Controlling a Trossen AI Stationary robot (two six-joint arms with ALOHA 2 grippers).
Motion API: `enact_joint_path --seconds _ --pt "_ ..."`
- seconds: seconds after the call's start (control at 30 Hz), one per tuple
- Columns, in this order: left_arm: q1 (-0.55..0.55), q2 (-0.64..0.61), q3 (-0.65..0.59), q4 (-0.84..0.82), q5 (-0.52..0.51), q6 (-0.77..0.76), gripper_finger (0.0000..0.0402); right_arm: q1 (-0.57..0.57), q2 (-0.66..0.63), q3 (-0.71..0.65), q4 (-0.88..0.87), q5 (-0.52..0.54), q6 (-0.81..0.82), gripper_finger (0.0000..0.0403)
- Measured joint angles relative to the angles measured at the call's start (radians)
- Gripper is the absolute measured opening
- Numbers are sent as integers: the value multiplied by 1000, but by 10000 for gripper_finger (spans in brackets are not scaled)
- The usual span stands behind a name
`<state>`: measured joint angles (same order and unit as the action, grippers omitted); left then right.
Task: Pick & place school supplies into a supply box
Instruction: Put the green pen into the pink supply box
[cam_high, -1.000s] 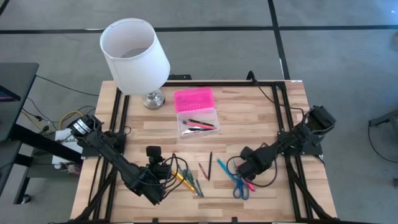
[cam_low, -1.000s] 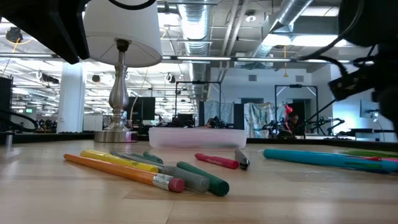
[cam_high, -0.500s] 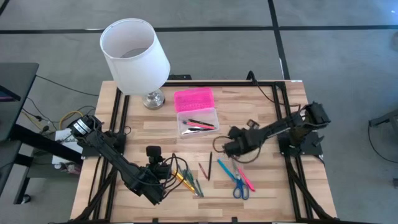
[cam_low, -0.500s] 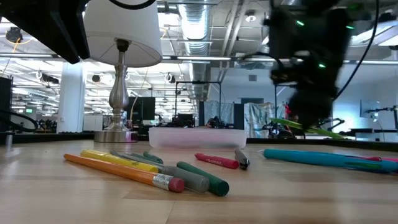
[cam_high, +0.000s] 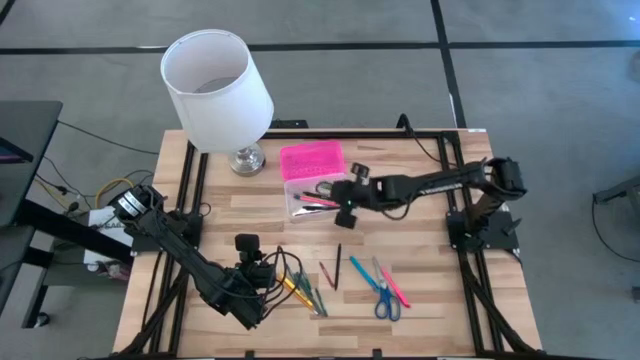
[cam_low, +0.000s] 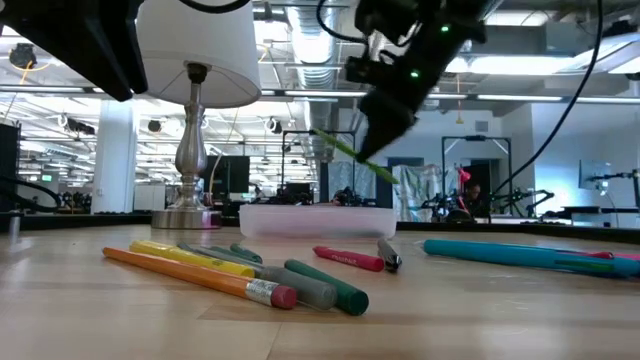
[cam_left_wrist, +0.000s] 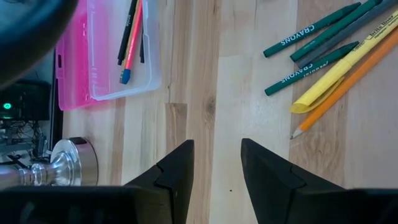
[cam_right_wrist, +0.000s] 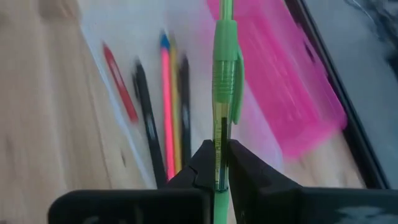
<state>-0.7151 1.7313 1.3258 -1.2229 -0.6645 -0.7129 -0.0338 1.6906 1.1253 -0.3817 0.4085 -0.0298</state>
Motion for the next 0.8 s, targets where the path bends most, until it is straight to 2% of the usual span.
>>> enact_joint_path --seconds 0.2,0.47,0.8 --pt "0 0 0 0 -6 0 128 -70 67 1 155 -158 -70 13" --pt "0 0 0 -1 -6 3 128 -104 177 0 179 -168 -84 22" --pt "0 0 0 -1 -32 11 128 -110 165 3 213 -169 -76 64"
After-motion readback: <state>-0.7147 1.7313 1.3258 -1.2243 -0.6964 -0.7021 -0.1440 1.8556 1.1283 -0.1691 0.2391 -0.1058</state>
